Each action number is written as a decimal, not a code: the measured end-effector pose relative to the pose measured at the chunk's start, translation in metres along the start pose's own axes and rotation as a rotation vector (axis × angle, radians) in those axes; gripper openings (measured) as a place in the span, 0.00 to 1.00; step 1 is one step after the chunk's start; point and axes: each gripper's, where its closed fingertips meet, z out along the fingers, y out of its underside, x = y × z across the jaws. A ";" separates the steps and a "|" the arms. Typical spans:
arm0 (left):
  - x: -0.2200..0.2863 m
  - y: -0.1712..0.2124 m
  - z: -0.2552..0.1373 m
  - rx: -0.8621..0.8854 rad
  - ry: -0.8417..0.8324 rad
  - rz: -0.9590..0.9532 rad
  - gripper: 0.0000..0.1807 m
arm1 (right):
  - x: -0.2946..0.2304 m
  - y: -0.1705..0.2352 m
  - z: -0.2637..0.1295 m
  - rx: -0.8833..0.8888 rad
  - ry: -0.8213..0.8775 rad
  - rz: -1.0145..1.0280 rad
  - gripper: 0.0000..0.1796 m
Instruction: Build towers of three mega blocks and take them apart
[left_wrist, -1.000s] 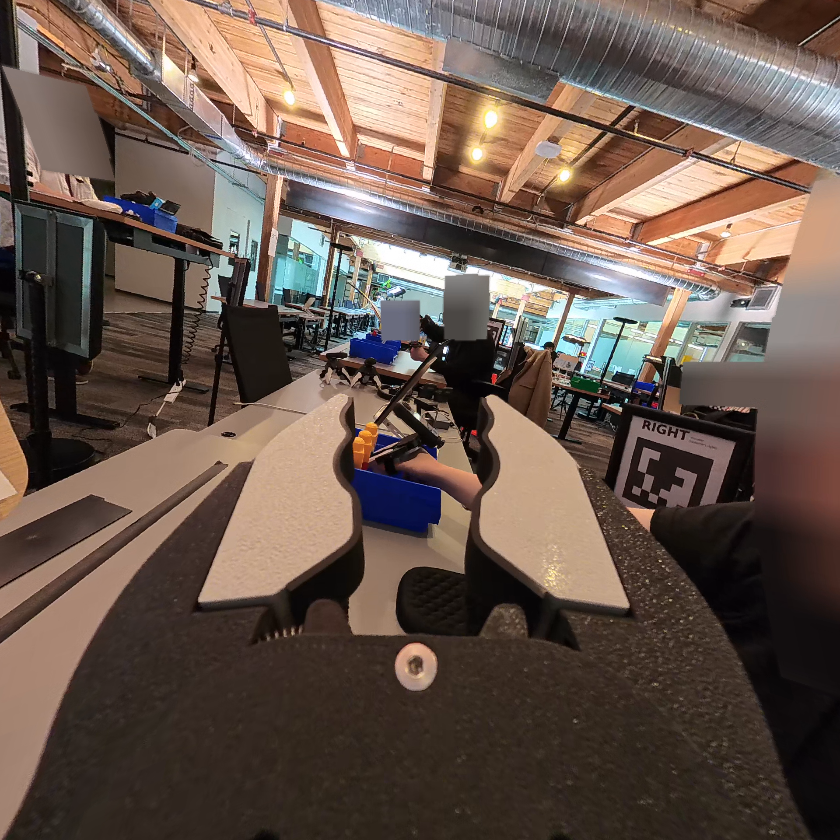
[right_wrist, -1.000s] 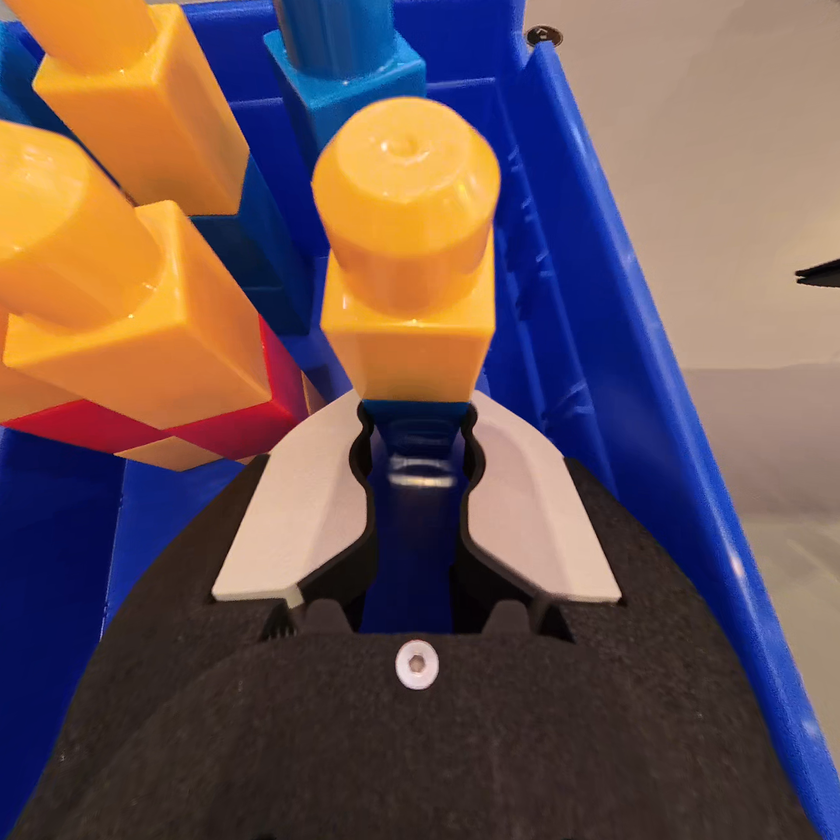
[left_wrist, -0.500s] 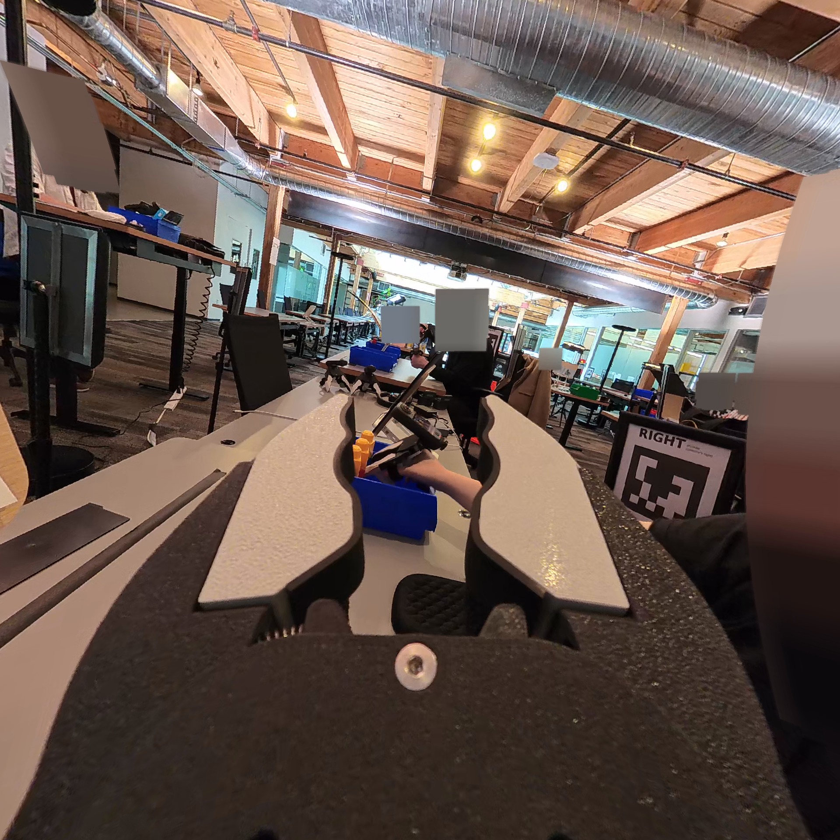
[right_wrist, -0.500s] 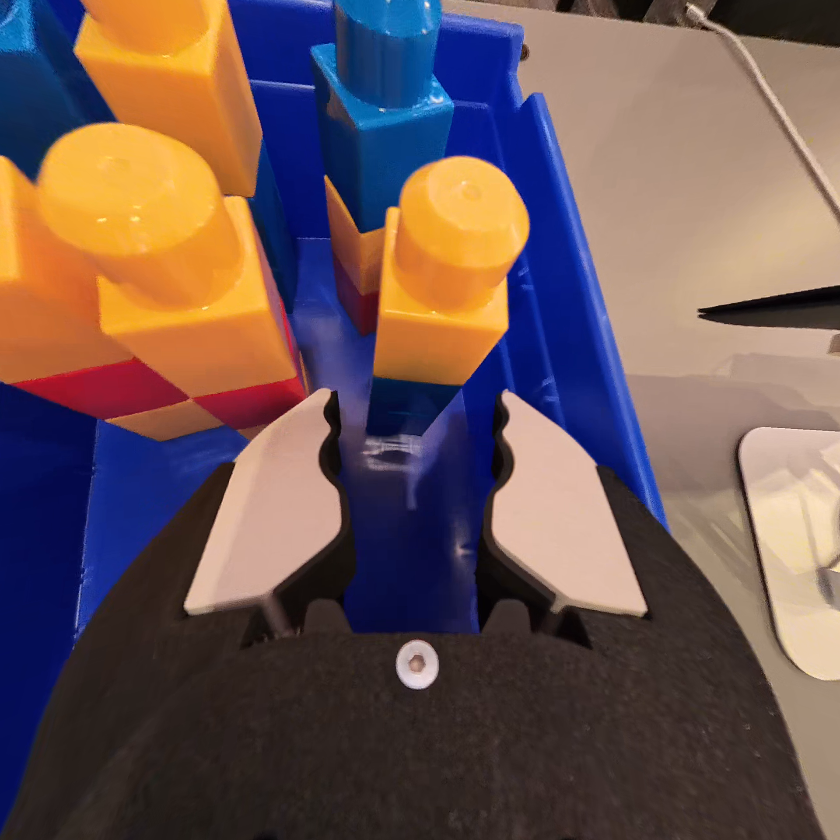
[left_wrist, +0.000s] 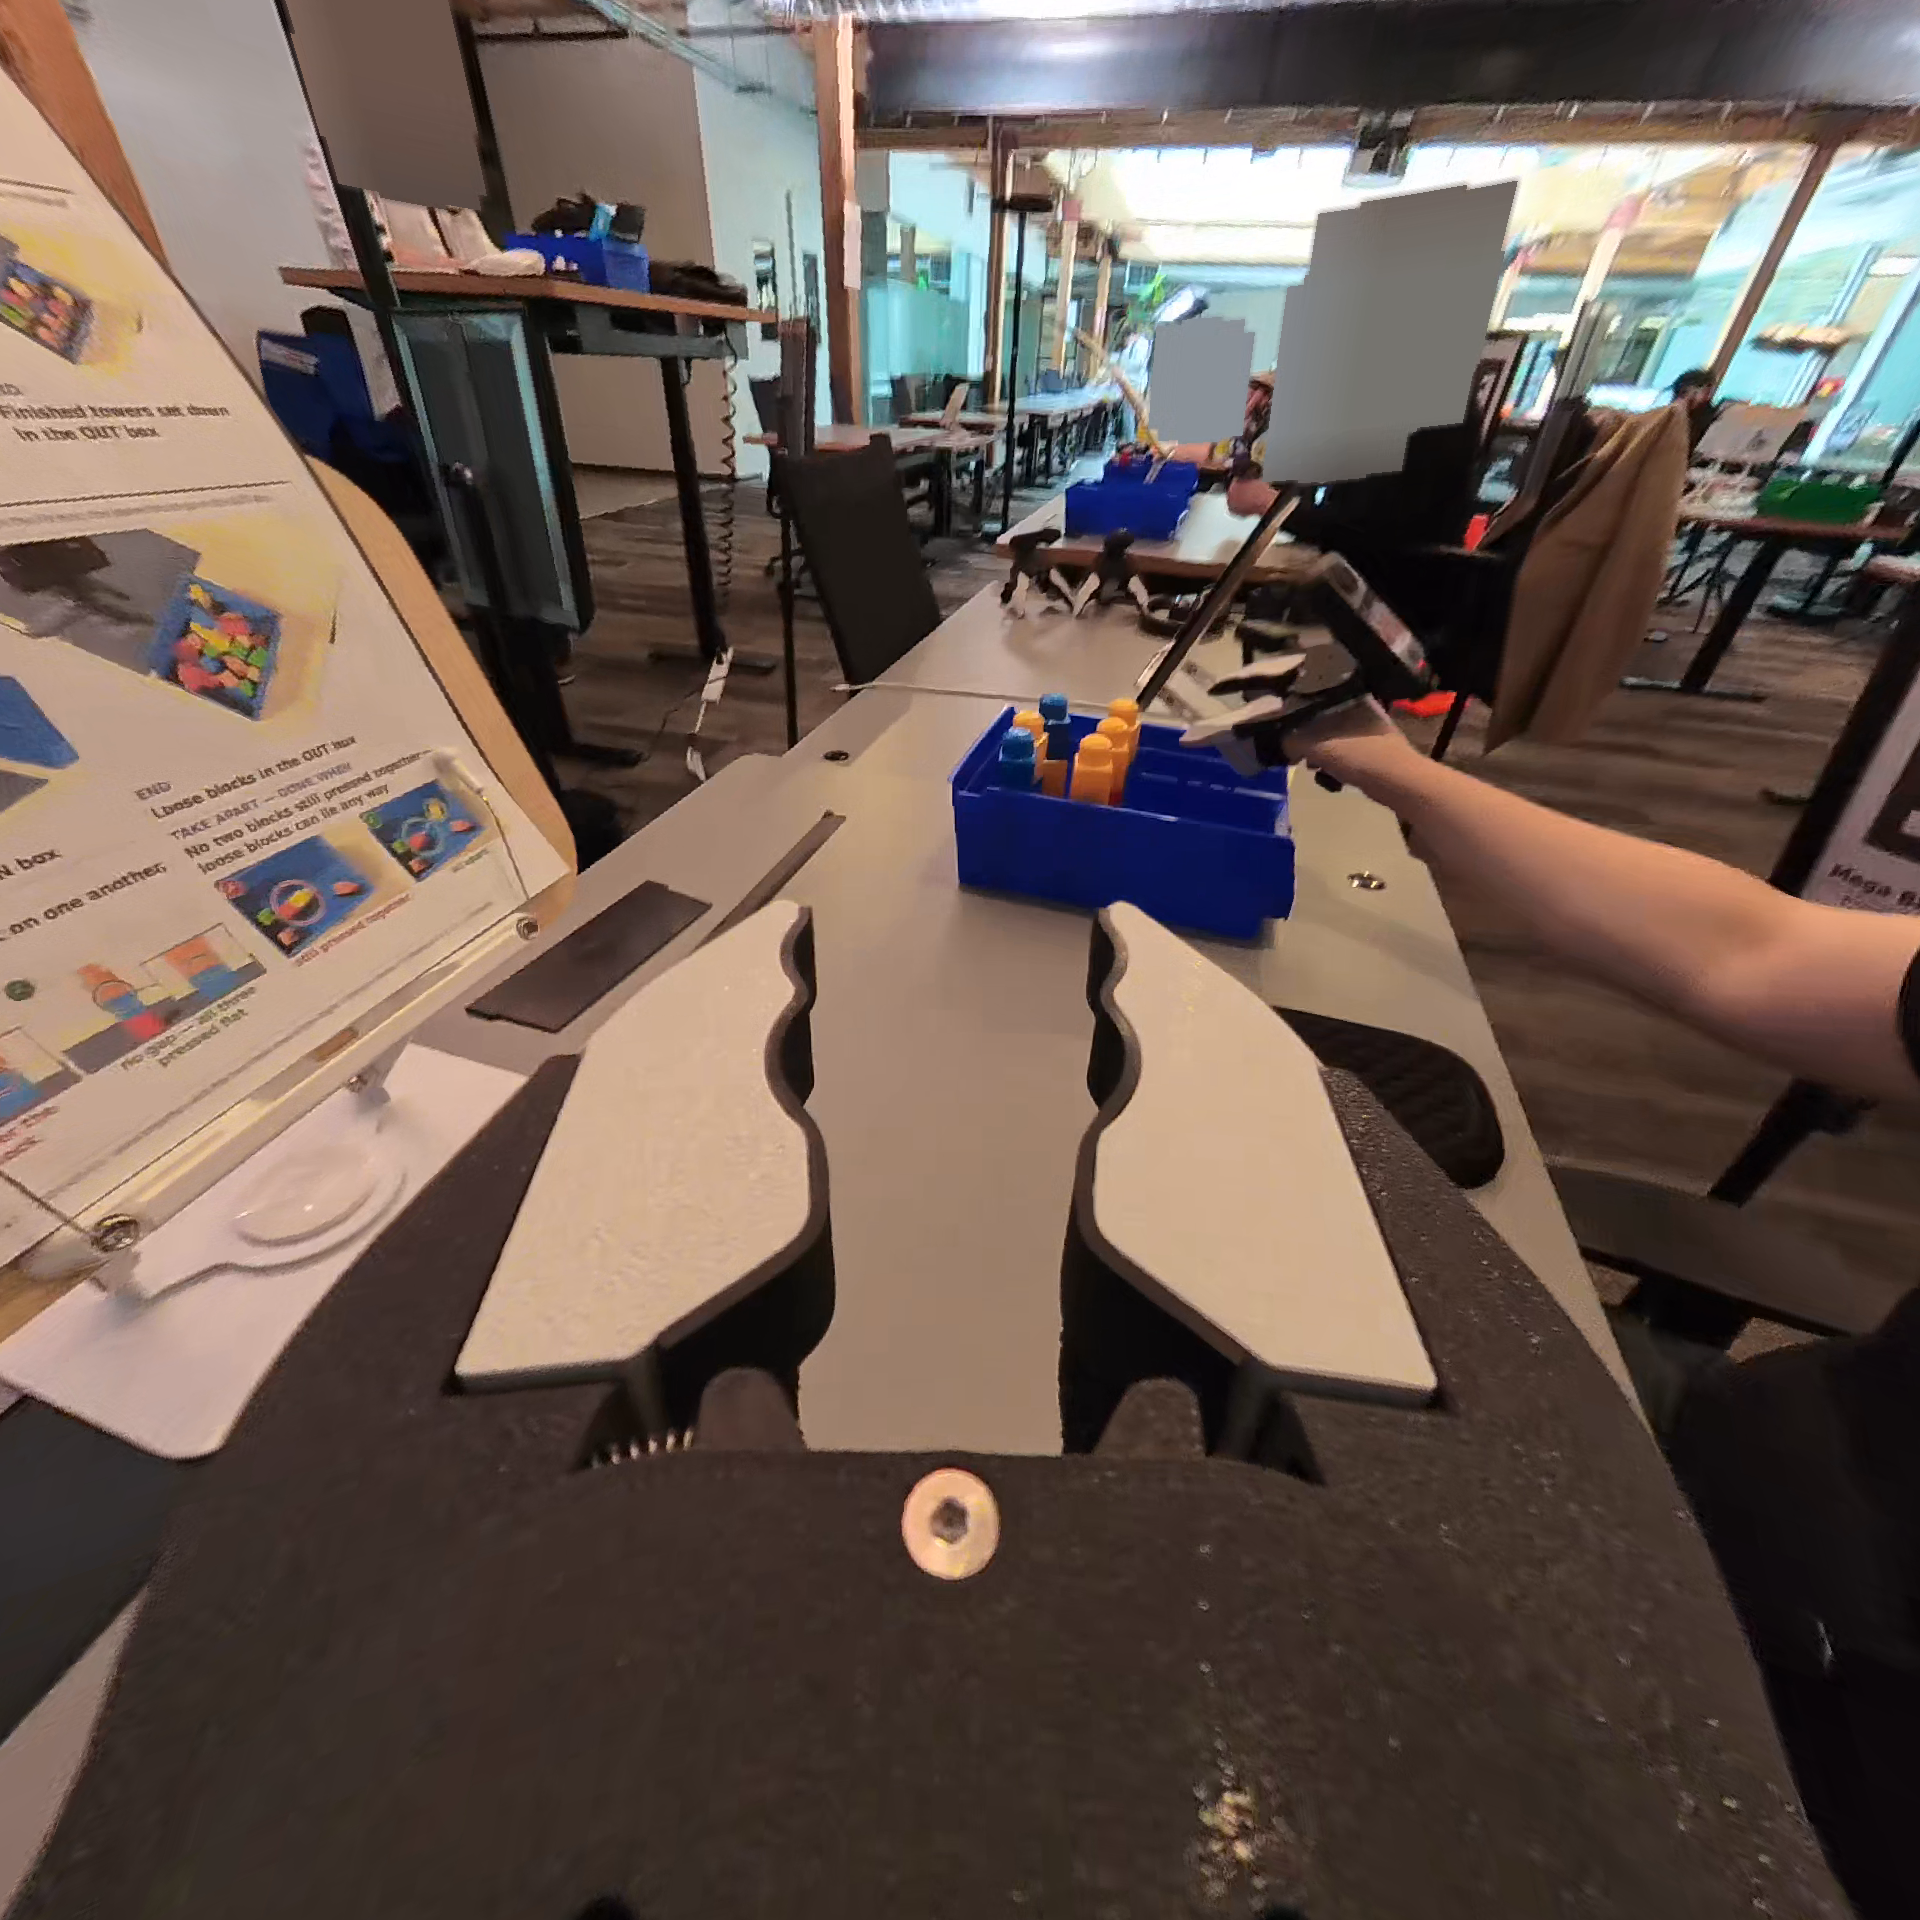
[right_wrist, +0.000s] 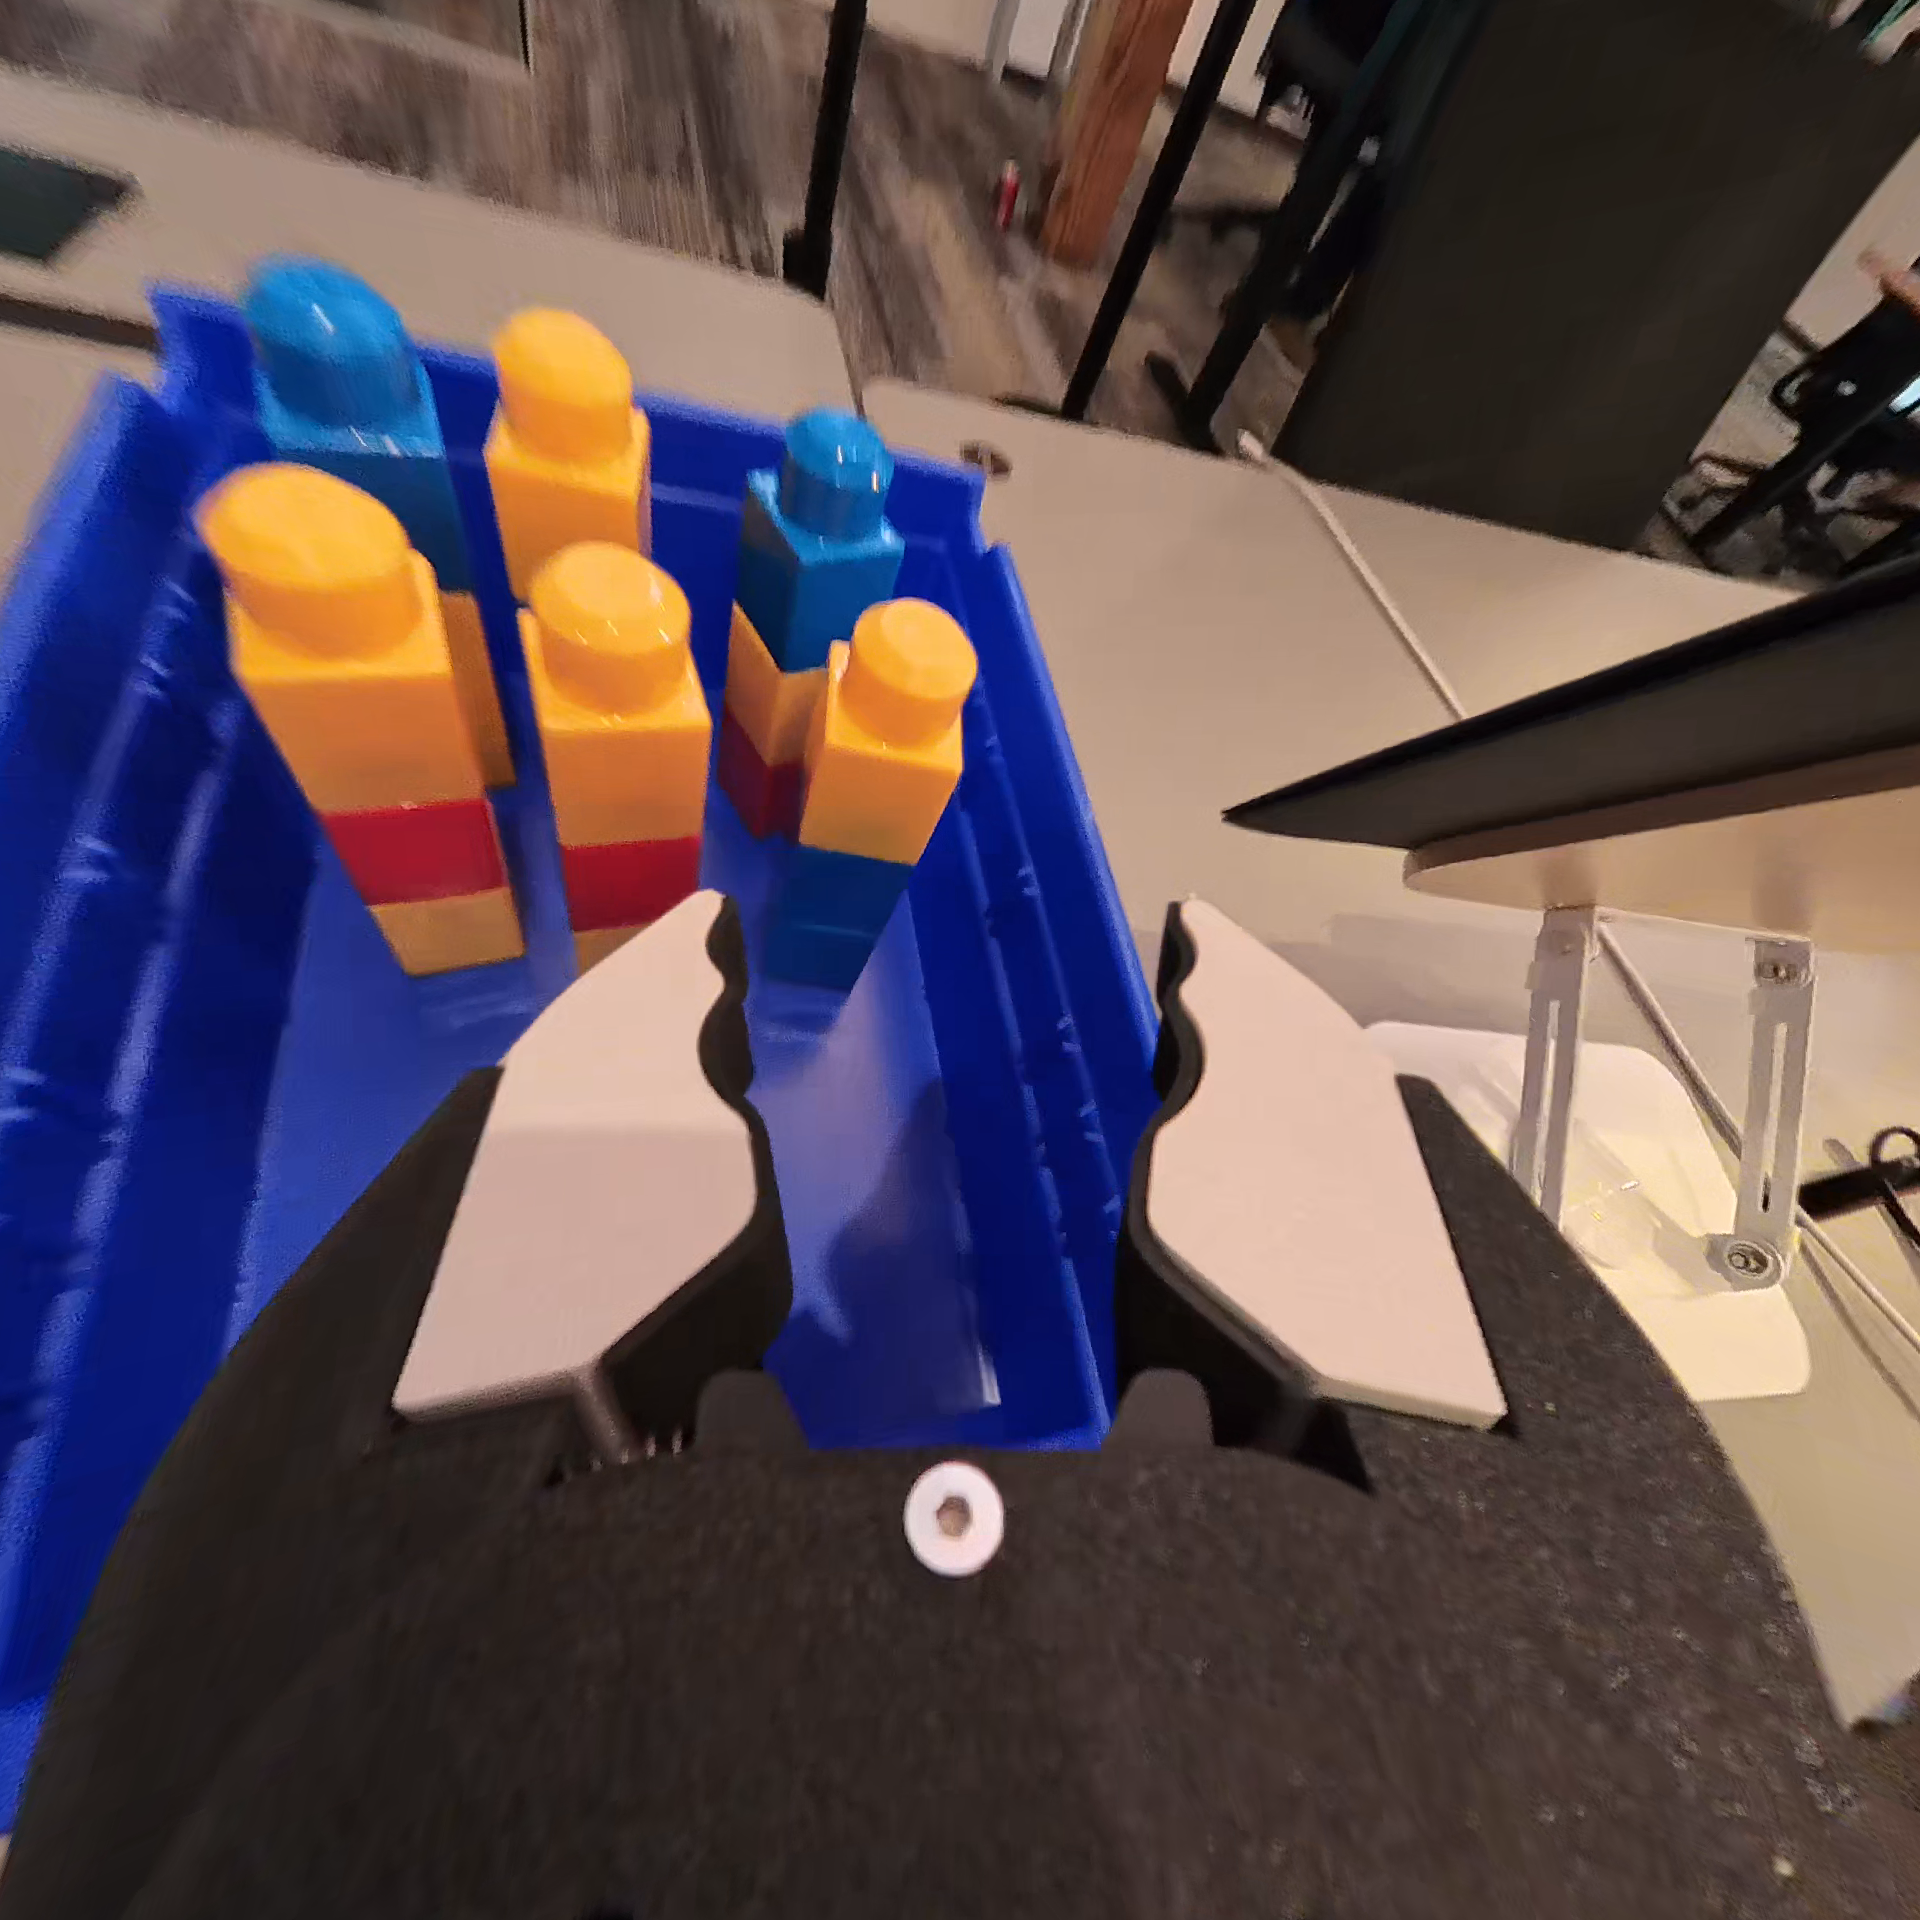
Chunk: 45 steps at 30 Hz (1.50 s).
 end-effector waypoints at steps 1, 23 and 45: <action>0.001 -0.001 -0.001 0.033 0.025 -0.010 0.27 | 0.000 -0.006 -0.009 0.039 -0.004 0.019 0.41; 0.021 -0.003 0.058 0.247 0.293 -0.219 0.20 | -0.064 -0.069 -0.133 0.364 -0.211 0.024 0.40; -0.139 0.163 -0.260 -0.612 -0.854 -0.500 0.24 | -0.299 -0.248 -0.185 0.704 -1.014 -0.034 0.38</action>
